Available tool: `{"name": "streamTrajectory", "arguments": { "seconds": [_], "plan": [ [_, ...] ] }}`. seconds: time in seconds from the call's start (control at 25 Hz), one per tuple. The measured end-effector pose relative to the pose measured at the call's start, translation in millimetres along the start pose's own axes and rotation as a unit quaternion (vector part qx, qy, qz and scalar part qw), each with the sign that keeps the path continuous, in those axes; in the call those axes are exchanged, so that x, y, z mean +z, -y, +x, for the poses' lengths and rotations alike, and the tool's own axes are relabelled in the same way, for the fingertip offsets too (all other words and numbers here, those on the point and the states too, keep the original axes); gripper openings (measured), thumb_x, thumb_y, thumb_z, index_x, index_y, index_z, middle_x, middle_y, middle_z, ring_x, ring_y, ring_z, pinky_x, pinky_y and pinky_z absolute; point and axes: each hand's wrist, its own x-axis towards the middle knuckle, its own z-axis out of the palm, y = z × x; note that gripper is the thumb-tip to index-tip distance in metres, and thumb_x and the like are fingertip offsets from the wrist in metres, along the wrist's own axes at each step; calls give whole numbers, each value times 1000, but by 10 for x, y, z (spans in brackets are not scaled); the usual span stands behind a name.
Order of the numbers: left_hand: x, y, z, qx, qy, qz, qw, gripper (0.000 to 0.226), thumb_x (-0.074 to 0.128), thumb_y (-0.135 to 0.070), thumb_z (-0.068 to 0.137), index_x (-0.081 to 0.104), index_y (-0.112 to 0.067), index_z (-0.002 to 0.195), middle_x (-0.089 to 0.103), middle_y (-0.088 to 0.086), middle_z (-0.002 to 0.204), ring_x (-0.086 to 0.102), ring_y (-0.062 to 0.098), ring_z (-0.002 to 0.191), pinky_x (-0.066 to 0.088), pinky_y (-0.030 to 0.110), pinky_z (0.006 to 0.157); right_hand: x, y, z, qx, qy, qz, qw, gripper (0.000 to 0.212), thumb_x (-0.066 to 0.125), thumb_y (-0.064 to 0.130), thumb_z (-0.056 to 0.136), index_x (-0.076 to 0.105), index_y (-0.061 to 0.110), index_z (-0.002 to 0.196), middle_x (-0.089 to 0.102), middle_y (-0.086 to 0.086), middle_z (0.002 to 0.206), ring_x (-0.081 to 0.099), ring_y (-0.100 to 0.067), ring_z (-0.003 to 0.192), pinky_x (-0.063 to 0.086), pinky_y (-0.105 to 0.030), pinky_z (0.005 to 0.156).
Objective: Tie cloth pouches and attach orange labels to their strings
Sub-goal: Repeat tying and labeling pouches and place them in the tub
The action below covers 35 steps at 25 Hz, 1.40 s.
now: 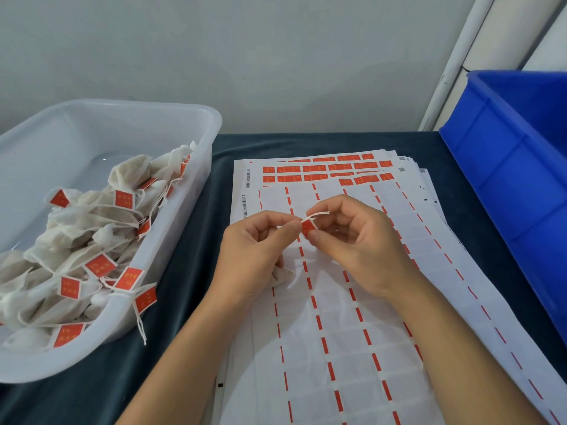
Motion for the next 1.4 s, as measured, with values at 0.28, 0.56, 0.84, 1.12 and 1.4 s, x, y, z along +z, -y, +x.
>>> {"name": "streamTrajectory", "arguments": {
  "seconds": [0.28,0.56,0.84,1.12,1.4],
  "plan": [
    [8,-17,-16,-11,3,24,1000,15,74,-26,96,82,-26,83,57,-3,55,47,14,48,51,33,54,3,-8,1,3,19,3,1000,18,71,17,95,72,27,111,75,11,96,72,-15,96,62,-30,84],
    [34,-19,-29,6,3,63,998,17,73,-28,97,81,-29,82,66,-11,59,55,6,48,58,27,54,7,7,10,7,-9,-18,1000,7,68,24,97,75,27,97,75,15,87,73,-10,89,62,-26,79],
    [45,-24,-39,12,4,71,997,15,74,-29,96,81,-28,82,69,-7,64,60,6,53,58,24,58,10,10,-4,3,-17,-30,999,7,68,23,97,75,25,96,74,15,84,72,-10,87,61,-22,76],
    [39,-16,-38,8,-2,60,998,17,74,-28,97,80,-29,81,65,-9,60,56,6,49,53,23,54,12,16,-2,28,-11,13,999,10,65,20,99,75,23,100,75,12,89,73,-11,88,61,-22,72],
    [57,1,-33,34,4,92,995,14,74,-30,96,78,-34,83,65,-11,60,60,4,53,54,28,64,10,23,-2,15,-9,-31,999,11,66,17,98,72,24,91,72,13,83,71,-13,85,62,-25,74]
  ]
}}
